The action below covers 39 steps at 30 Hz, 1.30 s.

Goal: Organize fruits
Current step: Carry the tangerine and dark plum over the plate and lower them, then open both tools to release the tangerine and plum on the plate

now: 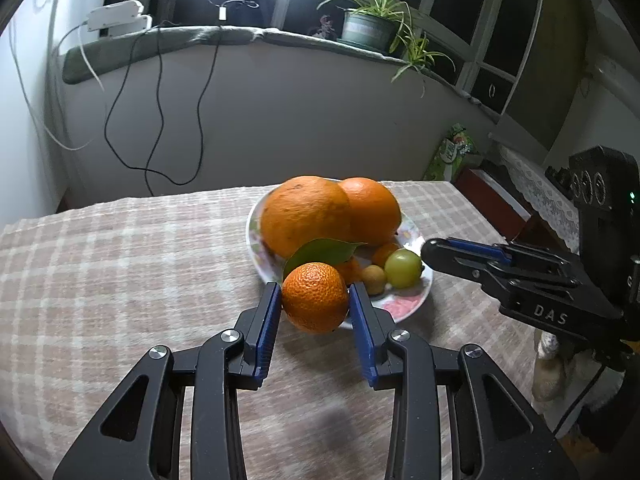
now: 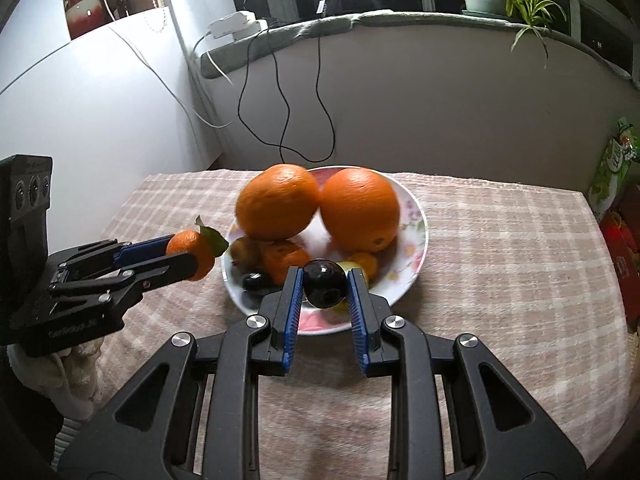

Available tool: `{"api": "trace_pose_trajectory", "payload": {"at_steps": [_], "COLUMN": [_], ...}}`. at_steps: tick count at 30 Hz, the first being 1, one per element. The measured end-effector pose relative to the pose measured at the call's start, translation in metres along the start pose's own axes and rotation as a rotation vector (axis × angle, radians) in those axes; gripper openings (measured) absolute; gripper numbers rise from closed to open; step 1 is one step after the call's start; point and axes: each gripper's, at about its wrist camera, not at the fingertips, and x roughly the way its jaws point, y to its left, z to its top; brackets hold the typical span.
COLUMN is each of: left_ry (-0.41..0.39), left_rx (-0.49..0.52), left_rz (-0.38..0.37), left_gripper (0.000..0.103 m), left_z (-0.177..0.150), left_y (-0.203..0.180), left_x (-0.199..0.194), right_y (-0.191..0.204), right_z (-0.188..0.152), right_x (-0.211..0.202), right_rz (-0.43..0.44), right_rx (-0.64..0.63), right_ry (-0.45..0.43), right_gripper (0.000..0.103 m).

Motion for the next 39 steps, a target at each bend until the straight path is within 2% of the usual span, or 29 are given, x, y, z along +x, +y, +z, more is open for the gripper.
{"api": "trace_pose_trajectory", "payload": {"at_steps": [13,23,35,37,39], "left_ry": [0.02,0.032,0.035,0.034,0.034], "left_rx": [0.023,0.038,0.068,0.075,0.078], "left_rz": [-0.034,-0.047,-0.051,-0.048,-0.048], "left_gripper": [0.033,0.033,0.034,0.034,0.033], "left_z": [-0.004,-0.003,-0.001,-0.001,-0.003], "left_y": [-0.023,-0.031,-0.042,-0.044,-0.047], "left_x": [0.008,0.014,0.021,0.021,0.021], "right_y": [0.0,0.009,0.009,0.008,0.007], "right_z": [0.018,0.021,0.022,0.022,0.022], "right_x": [0.031,0.047,0.046,0.045,0.044], "right_rz": [0.089,0.093,0.104,0.109,0.111], "right_rx": [-0.035,-0.069,-0.07,-0.063,-0.058], "right_ry": [0.039,0.065,0.063,0.061,0.056], "right_gripper": [0.024,0.024,0.024,0.026,0.039]}}
